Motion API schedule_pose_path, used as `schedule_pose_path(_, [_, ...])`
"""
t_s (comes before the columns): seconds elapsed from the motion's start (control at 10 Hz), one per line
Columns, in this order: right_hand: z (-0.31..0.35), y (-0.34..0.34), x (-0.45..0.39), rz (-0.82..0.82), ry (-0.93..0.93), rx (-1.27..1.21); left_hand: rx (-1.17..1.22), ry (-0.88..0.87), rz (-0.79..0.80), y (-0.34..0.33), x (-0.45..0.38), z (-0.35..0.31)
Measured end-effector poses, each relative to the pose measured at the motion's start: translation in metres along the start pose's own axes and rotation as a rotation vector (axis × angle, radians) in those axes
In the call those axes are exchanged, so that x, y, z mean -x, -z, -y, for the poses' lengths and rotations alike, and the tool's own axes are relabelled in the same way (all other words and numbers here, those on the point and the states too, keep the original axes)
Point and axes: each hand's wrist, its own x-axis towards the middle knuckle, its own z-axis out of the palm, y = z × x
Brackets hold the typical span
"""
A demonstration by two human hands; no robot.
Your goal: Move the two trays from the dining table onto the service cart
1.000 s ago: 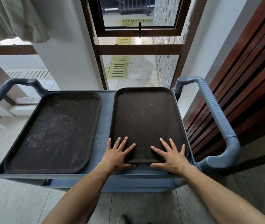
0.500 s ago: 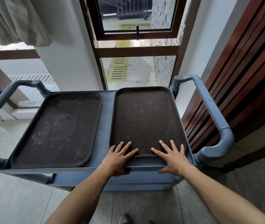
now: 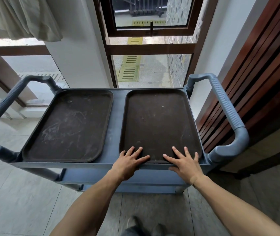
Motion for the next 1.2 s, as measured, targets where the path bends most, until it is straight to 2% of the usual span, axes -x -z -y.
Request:
schedule_pose_path(0.2, [0.003, -0.005, 0.01, -0.026, -0.016, 0.007, 0.01, 0.023, 0.007, -0.001, 0.007, -0.006])
schedule_pose_path(0.5, [0.002, -0.01, 0.029, 0.009, -0.016, 0.058, 0.003, 0.076, 0.101, -0.006, 0.016, -0.015])
schedule_pose_path(1.0, [0.012, -0.008, 0.033, 0.014, -0.147, -0.044, 0.135, 0.013, 0.042, 0.002, 0.045, -0.004])
schedule_pose_path(1.2, [0.039, -0.005, 0.03, -0.005, -0.189, -0.083, 0.178, -0.027, -0.005, -0.002, 0.074, 0.027])
